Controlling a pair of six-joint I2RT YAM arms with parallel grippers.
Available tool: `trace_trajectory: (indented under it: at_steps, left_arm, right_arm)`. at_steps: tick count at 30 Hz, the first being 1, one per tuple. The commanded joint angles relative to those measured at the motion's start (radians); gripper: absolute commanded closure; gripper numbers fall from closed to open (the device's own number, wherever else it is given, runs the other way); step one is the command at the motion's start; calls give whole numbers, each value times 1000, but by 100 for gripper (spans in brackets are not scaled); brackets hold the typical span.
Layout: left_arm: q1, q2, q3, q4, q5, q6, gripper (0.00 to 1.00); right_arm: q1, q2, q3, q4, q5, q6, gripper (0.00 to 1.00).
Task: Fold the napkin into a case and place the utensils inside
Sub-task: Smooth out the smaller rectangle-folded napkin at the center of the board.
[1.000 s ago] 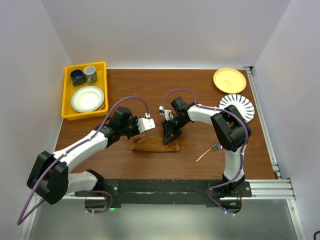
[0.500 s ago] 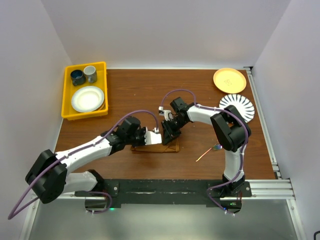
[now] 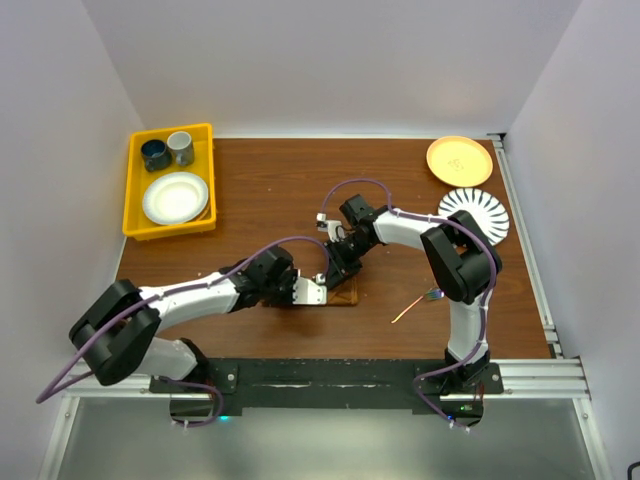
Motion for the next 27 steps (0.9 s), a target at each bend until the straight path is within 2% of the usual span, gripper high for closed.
trace_trajectory:
  at_steps: [1, 5, 12, 20, 27]
  left_arm:
    - [-4, -91, 43, -82, 47, -25, 89]
    - [19, -224, 102, -111, 66, -92, 85]
    - [183, -176, 126, -176, 80, -86, 89]
    - [187, -128, 69, -200, 141, -55, 93]
    - [172, -61, -19, -143, 117, -42, 94]
  right_arm:
    - [15, 4, -1, -6, 90, -42, 76]
    - [23, 1, 4, -5, 90, -43, 75]
    - [29, -1, 4, -6, 95, -49, 75]
    - [29, 5, 13, -12, 98, -45, 75]
    - [27, 10, 16, -15, 84, -48, 73]
